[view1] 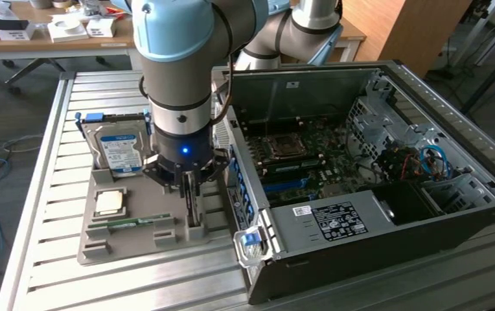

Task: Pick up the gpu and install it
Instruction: 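Pick up the gpu and move the gpu toward the slot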

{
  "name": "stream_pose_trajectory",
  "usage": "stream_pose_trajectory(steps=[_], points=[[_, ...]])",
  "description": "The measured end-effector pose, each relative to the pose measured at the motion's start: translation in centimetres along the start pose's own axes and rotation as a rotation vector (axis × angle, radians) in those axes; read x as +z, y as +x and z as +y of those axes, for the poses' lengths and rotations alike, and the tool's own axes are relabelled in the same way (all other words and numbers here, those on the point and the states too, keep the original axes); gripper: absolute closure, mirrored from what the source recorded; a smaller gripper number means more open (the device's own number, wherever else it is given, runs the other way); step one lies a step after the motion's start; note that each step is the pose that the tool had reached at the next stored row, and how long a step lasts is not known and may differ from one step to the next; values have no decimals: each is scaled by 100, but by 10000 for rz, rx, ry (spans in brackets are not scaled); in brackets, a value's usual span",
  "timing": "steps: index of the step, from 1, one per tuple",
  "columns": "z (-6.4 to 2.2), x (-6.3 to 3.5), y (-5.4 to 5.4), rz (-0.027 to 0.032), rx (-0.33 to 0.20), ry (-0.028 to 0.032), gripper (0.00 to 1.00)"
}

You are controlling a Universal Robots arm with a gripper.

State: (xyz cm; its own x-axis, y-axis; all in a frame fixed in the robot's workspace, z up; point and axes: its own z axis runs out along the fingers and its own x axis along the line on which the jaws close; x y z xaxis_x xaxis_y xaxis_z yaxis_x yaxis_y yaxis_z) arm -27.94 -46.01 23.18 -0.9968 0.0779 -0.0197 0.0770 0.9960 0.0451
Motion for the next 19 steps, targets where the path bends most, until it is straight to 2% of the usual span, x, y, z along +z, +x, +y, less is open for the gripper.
stream_pose_trajectory(steps=[11, 13, 19], points=[[0, 0, 2, 0, 1, 0, 67], [0, 0, 1, 0, 1, 1, 74], [0, 0, 2, 1, 1, 0, 74]])
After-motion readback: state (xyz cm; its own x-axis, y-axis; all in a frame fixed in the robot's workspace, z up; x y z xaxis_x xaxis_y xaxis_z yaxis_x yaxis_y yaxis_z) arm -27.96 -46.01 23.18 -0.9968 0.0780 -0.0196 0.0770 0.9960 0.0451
